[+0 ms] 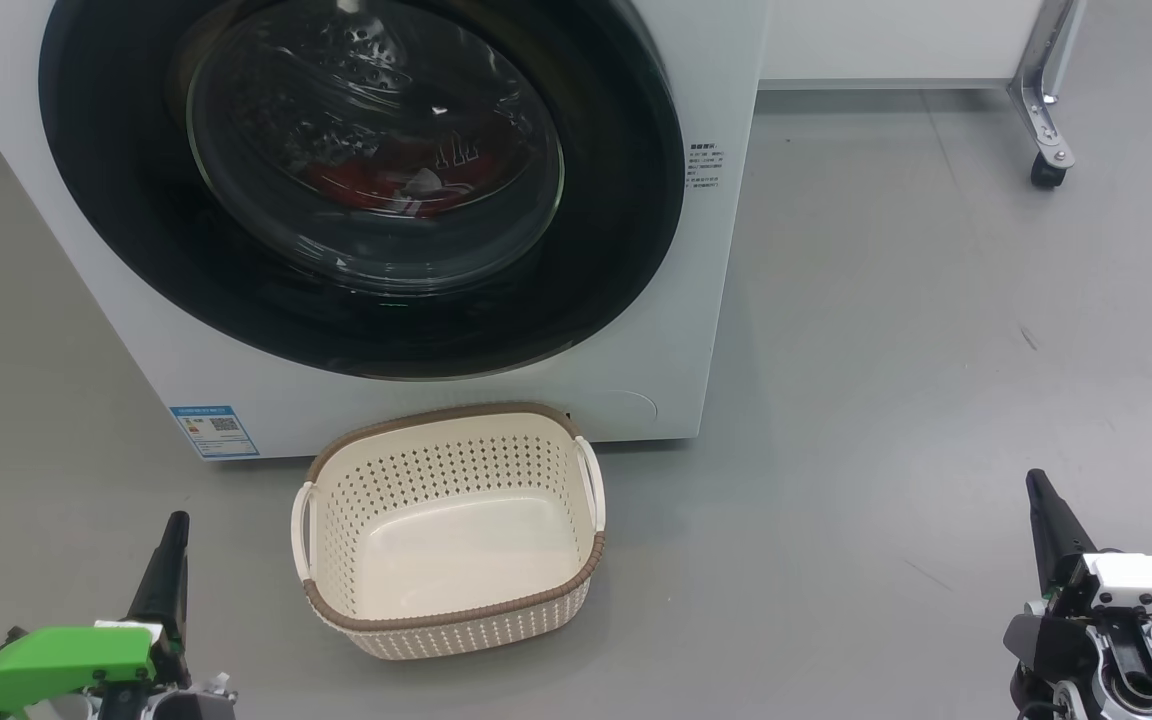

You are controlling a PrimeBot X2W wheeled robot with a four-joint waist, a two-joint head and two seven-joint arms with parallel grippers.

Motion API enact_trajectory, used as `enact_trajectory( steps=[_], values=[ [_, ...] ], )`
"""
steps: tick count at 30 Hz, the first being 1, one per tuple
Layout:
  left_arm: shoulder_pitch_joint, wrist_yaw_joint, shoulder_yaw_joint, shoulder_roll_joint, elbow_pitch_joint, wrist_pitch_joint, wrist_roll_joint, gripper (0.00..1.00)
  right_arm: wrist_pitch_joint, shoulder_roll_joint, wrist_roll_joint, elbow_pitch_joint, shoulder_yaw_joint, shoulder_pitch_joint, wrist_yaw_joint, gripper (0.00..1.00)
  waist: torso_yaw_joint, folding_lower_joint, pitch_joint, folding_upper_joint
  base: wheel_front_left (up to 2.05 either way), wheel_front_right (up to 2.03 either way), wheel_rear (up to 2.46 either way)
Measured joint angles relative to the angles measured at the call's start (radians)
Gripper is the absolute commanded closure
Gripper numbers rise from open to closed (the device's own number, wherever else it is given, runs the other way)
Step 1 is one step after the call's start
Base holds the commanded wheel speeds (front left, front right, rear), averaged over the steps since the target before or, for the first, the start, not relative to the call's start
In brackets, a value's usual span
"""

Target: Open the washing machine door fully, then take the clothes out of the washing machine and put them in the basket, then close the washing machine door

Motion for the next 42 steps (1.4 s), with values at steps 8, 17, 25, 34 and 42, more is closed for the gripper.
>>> enact_trajectory(
  steps=[8,17,25,34,42],
  values=[
    [0.0,0.0,0.0,0.0,0.0,0.0,0.0,1.0,0.0,0.0,0.0,0.0,0.0,0.0,0.0,1.0,0.0,0.0,0.0,0.0,0.0,0.0,0.0],
    [0.041,0.001,-0.008,-0.021,0.04,-0.002,0.0,0.0,-0.005,0.023,-0.003,0.041,0.003,0.045,-0.001,0.0,0.0,0.0,0.0,0.0,0.0,0.0,0.0],
    [0.039,0.001,-0.017,-0.021,0.024,-0.024,0.0,0.0,-0.028,0.023,-0.024,0.037,0.01,0.044,-0.001,0.0,0.0,0.0,0.001,0.0,0.0,0.0,0.0],
    [0.036,0.001,-0.035,-0.019,-0.006,-0.048,0.035,0.0,-0.062,0.017,-0.081,0.03,0.032,0.039,-0.001,0.0,0.001,0.0,0.001,0.0,0.0,0.0,0.0],
    [0.025,0.001,-0.066,0.016,-0.033,-0.095,0.121,0.0,-0.094,-0.007,-0.172,0.023,0.068,0.031,-0.001,0.0,0.001,0.0,0.002,0.0,0.0,0.0,0.0]
  ],
)
